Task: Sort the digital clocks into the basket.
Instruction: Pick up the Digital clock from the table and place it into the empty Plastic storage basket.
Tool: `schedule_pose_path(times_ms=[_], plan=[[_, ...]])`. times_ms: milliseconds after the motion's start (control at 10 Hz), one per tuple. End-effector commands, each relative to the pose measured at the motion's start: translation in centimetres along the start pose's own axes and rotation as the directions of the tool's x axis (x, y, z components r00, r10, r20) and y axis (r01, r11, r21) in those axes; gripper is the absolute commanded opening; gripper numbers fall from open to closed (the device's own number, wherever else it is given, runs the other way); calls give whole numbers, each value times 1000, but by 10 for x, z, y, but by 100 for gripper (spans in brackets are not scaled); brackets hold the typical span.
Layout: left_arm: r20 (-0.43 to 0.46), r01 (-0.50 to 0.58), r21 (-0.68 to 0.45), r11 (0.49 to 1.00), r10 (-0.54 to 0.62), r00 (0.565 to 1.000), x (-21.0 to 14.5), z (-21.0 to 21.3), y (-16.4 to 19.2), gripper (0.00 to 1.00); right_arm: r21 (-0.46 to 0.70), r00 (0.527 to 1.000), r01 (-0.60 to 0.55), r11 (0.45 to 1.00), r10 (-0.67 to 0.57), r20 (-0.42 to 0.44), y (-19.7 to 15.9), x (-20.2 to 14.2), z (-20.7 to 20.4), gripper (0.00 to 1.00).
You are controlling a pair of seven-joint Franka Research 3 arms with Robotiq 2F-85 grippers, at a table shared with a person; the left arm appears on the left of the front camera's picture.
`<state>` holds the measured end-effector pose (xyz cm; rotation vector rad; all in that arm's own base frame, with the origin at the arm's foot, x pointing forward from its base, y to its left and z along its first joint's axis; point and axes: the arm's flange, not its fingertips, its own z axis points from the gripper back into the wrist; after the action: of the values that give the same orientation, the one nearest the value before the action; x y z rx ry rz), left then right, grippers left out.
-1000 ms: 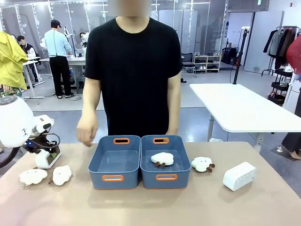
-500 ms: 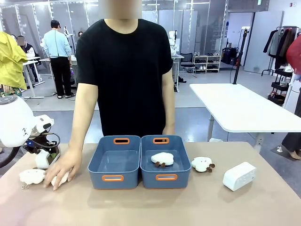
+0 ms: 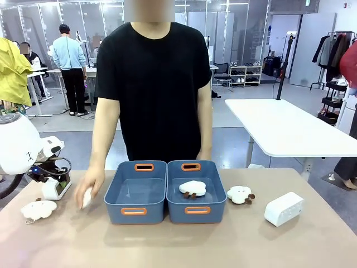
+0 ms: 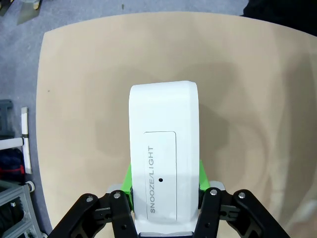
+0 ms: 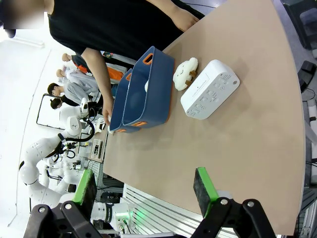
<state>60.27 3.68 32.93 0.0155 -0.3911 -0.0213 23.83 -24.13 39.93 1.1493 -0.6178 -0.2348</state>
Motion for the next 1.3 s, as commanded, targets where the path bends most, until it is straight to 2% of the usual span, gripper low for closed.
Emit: schedule_pose_path(times_ms=[0,900,1000,1100,1200], plan=[[5,4,3,1000,-4,1000,0,0,0,4,8,1000,-8,1000,8,1,2,0,1,100],[5,4,3,1000,-4,1000,0,0,0,4,8,1000,-8,1000,8,1,2,0,1,100],[0,0,0,1000,0,1000,0,0,0,51,8,1000,-8,1000,8,1,2,0,1,100],[-71,33,-158,987,-45,996,-10,40,6,51,8,1000,-8,1000,8,1,2,0,1,100],[-89,52,-196,979,-71,994,-18,91,17,51,8,1000,-8,1000,8,1,2,0,1,100]])
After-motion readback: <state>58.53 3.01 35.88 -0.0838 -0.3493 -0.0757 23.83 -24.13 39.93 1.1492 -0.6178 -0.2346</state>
